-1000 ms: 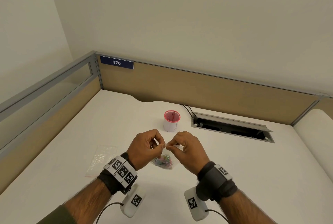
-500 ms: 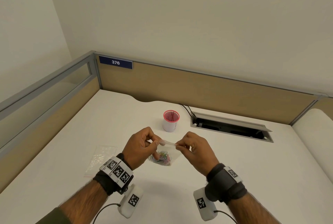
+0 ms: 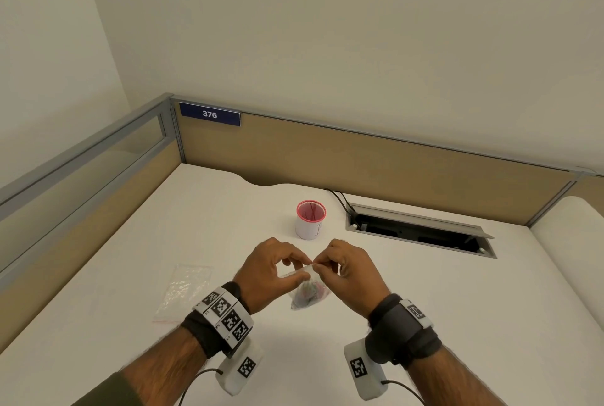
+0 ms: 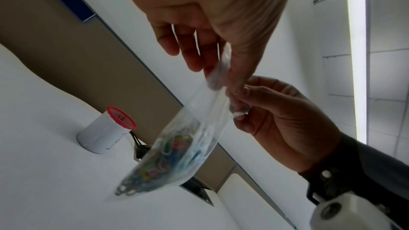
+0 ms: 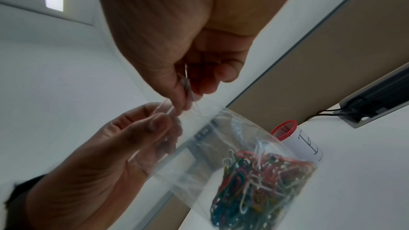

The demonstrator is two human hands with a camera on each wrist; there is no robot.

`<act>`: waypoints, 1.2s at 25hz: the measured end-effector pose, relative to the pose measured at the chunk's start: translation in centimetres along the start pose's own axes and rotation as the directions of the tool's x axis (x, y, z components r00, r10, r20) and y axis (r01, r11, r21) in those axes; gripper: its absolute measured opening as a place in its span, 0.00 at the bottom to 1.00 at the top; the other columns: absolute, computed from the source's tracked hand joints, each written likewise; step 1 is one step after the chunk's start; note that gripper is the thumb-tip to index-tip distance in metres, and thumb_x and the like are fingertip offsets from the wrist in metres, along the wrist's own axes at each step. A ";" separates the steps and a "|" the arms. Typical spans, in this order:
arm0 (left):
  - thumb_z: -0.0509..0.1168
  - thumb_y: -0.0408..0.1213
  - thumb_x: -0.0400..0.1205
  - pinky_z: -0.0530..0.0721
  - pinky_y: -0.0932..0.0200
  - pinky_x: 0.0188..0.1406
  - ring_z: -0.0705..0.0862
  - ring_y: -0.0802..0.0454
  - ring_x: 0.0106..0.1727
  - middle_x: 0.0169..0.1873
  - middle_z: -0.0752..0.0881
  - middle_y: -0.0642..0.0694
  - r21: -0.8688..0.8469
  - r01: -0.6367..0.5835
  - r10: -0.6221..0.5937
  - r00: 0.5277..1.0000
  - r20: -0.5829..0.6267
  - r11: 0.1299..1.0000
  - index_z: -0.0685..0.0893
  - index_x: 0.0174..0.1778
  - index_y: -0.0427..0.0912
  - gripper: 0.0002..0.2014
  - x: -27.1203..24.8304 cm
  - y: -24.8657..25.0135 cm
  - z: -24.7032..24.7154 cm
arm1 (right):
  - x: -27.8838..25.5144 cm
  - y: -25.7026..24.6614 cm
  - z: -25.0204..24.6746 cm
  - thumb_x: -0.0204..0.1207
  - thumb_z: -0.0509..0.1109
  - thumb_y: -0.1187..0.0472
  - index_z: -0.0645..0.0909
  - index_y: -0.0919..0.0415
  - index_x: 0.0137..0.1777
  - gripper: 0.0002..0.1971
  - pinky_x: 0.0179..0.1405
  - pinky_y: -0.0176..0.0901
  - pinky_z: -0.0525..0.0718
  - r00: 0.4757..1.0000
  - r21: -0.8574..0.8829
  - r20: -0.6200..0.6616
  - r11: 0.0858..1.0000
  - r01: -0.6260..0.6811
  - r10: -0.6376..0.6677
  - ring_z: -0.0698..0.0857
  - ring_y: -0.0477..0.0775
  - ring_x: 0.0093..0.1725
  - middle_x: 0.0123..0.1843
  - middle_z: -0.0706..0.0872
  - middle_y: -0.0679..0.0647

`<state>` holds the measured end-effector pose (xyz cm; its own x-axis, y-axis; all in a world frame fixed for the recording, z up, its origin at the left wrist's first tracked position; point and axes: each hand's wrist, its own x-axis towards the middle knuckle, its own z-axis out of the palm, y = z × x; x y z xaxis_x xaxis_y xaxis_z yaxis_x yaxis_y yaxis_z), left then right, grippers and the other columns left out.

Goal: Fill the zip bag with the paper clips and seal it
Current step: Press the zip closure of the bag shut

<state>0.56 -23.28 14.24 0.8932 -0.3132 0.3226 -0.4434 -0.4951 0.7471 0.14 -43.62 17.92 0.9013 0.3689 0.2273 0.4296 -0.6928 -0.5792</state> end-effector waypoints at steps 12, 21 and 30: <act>0.78 0.34 0.75 0.80 0.72 0.40 0.87 0.58 0.42 0.38 0.90 0.57 -0.201 0.104 -0.118 0.991 -0.061 0.974 0.90 0.38 0.49 0.06 0.0 -0.5 -0.4 | -0.5 1.0 -0.9 0.74 0.75 0.60 0.86 0.55 0.43 0.01 0.36 0.28 0.80 0.998 0.151 -0.028 0.988 -0.044 0.048 0.82 0.49 0.39 0.39 0.86 0.45; 0.76 0.38 0.74 0.80 0.72 0.43 0.86 0.59 0.46 0.41 0.89 0.61 -0.164 0.036 -0.041 0.999 -0.028 0.986 0.88 0.41 0.54 0.05 0.1 -0.2 -0.5 | -0.3 0.1 -0.2 0.73 0.72 0.62 0.82 0.59 0.38 0.03 0.32 0.32 0.80 0.998 0.152 -0.052 0.988 -0.032 0.040 0.79 0.48 0.35 0.36 0.84 0.50; 0.68 0.52 0.73 0.78 0.73 0.42 0.84 0.61 0.43 0.34 0.85 0.63 -0.098 -0.045 0.039 0.997 -0.060 0.994 0.85 0.39 0.55 0.06 0.3 0.6 0.5 | -0.5 -0.1 -0.2 0.74 0.72 0.60 0.81 0.54 0.40 0.03 0.37 0.32 0.82 1.000 0.165 -0.029 0.986 -0.003 0.008 0.80 0.48 0.38 0.38 0.82 0.47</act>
<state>0.48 -24.09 14.47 0.8779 -0.2829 0.3864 -0.4740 -0.3987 0.7851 -0.30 -43.86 18.04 0.9059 0.3449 0.2455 0.4117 -0.5819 -0.7013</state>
